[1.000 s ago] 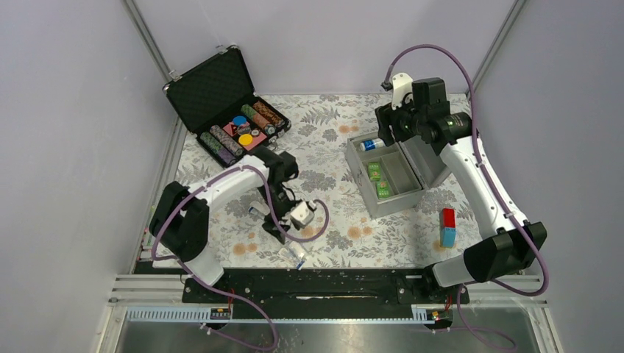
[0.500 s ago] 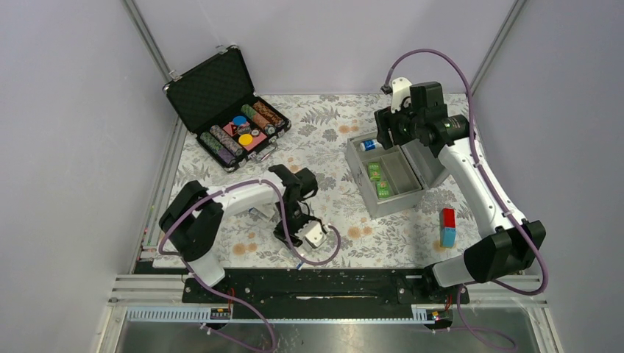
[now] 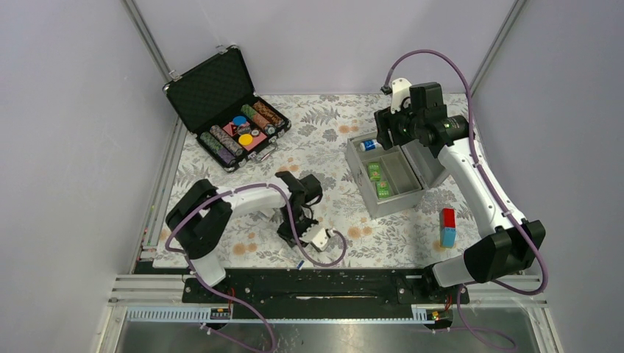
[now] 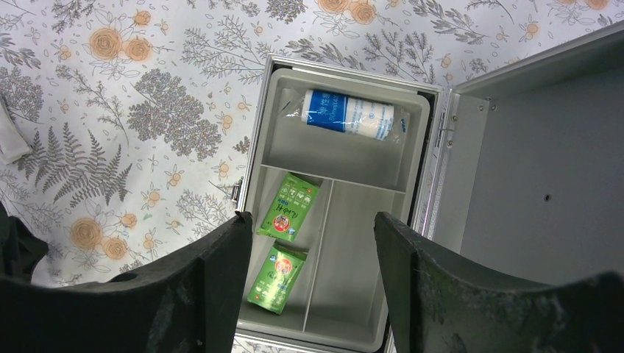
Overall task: Organize the medicine kit
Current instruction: Pick up the medical item at the center of the board.
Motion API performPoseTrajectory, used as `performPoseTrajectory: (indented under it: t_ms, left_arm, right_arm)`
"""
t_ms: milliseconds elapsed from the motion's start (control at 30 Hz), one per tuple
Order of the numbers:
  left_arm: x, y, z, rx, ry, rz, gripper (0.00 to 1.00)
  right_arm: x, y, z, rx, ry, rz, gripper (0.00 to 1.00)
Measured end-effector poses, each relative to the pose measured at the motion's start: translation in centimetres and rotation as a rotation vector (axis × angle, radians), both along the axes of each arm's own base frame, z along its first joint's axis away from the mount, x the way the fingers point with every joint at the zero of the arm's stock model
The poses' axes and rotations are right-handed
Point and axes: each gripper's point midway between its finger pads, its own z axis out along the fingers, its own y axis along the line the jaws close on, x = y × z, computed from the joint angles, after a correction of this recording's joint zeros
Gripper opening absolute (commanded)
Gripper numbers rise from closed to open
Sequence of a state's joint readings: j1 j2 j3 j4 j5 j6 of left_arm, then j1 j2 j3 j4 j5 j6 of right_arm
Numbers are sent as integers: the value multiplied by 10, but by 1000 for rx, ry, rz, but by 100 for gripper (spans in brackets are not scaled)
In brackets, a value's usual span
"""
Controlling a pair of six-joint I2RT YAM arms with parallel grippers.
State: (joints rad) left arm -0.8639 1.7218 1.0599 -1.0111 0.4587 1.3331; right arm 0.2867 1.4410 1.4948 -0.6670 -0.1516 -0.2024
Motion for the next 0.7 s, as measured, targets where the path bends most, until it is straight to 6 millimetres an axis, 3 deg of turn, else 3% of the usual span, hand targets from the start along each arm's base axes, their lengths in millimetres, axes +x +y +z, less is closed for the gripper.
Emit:
performPoseTrajectory:
  t_ms: [167,367,467,567,700]
  left_arm:
    - [32,-6,19,-42,-29,86,28]
    - [124,-17,83,-167,-114,333,28]
    - [170,-34,122,-262,-183,440,28]
    - [198,-59,150,-370,-221,525,26]
    - [222,-93,164,-484,-243,626,16]
  right_arm:
    - [1,0,10,4,-13,0,69]
    - [4,-1,32,11,-56,-8,68]
    - [7,-10,40,-11,-72,-63,66]
    - [13,-26,52,-30,-105,-159,66]
    - [16,-44,73,-31,-165,-267,66]
